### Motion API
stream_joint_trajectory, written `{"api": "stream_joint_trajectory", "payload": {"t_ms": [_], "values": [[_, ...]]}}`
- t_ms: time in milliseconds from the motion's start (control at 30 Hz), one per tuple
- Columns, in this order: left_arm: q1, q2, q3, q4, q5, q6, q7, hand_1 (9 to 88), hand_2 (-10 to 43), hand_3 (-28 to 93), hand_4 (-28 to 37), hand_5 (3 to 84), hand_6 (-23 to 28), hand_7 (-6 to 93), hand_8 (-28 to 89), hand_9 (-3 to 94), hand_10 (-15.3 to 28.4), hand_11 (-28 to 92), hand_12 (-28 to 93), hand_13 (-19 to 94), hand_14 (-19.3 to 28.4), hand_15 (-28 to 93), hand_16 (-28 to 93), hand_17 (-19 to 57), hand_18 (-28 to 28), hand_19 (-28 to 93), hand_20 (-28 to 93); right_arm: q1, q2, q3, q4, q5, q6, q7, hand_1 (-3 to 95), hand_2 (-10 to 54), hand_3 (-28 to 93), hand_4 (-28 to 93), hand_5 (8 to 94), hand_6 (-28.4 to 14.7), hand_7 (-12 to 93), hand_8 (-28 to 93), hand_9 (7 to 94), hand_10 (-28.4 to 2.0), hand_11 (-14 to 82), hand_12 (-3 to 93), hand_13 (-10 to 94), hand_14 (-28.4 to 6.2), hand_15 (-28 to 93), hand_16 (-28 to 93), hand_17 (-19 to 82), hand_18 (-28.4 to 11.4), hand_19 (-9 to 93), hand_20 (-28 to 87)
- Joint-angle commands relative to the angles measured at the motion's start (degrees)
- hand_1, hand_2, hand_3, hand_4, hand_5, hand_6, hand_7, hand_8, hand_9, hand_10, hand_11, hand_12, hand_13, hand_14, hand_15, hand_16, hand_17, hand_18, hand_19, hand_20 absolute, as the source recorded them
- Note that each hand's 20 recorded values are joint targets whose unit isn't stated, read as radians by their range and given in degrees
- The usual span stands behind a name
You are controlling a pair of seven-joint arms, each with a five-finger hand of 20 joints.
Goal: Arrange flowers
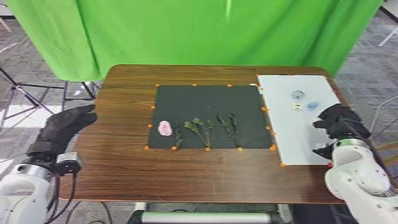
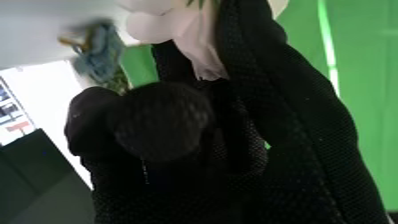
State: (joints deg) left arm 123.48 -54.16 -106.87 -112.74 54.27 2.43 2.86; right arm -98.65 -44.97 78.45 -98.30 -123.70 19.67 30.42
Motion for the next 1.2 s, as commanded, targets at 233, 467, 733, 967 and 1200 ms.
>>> {"api": "stream_joint_trajectory", "payload": {"t_ms": [233, 467, 733, 967, 1200], "values": [[2.0, 0.25, -2.04, -1.26, -0.55, 0.69, -0.89, 28.6, 5.2, 63, -21.6, 45.8, 2.9, 14.2, -8, 46.1, 14.2, 22, 11, 36, 17.6, 14, 0, 3.4, 11.0, 9, 13, 18.9, 0.9, -10.1, -6.9, 2.0, -0.8, -0.7, 65.8, -9.5, 54, -19, 82.8, 0.5, 18, 6, 84.6, -12.5, 3.2, 33.0, 90, -2.4, 58, 32, 61, -13.5, 93, 47], [0.9, 0.49, -1.18, -0.68, -0.78, 0.44, -1.15, 28.6, 5.1, 63, -21.6, 45.7, 2.9, 14.3, -8, 46.1, 14.2, 22, 11, 36, 17.6, 14, 0, 3.4, 11.0, 9, 13, 31.1, -10.3, -23.2, -2.6, 3.6, -3.8, -5.4, 65.9, -9.5, 54, -18, 82.9, 0.6, 18, 6, 84.6, -12.4, 3.0, 33.0, 90, -2.2, 59, 32, 61, -13.4, 93, 48], [-0.5, 1.15, 0.16, -0.24, -0.81, 0.11, -0.83, 28.6, 5.2, 63, -21.7, 45.7, 3.0, 14.2, -8, 46.1, 14.3, 22, 11, 36, 17.6, 14, 0, 3.4, 11.0, 9, 13, 35.9, -21.0, -32.9, 2.9, 3.3, -7.8, -9.4, 65.5, -9.5, 54, -18, 83.0, 0.7, 18, 6, 84.5, -12.3, 2.8, 32.9, 90, -2.2, 59, 32, 61, -13.4, 93, 49], [-0.6, 1.69, 0.18, -0.14, -0.75, 0.18, -0.79, 28.6, 5.2, 63, -21.7, 45.7, 2.9, 14.3, -8, 46.2, 14.3, 22, 11, 36, 17.6, 14, 0, 3.3, 11.0, 9, 13, 39.9, -25.6, -38.7, 7.6, 2.1, -11.4, -9.9, 65.4, -9.5, 54, -18, 83.0, 1.2, 18, 6, 84.5, -12.2, 2.8, 32.8, 91, -2.1, 59, 32, 62, -13.4, 93, 49], [-0.6, 1.90, 0.45, -0.12, -0.57, 0.41, -0.47, 28.5, 5.2, 63, -21.7, 45.7, 2.9, 14.3, -8, 46.2, 14.2, 22, 11, 36, 17.6, 14, 0, 3.3, 11.1, 9, 13, 41.6, -27.7, -41.7, 10.5, 0.8, -14.8, -10.4, 65.0, -9.5, 54, -19, 82.9, 1.2, 18, 6, 84.4, -11.9, 2.9, 32.9, 91, -2.0, 59, 32, 62, -13.3, 93, 49]]}}
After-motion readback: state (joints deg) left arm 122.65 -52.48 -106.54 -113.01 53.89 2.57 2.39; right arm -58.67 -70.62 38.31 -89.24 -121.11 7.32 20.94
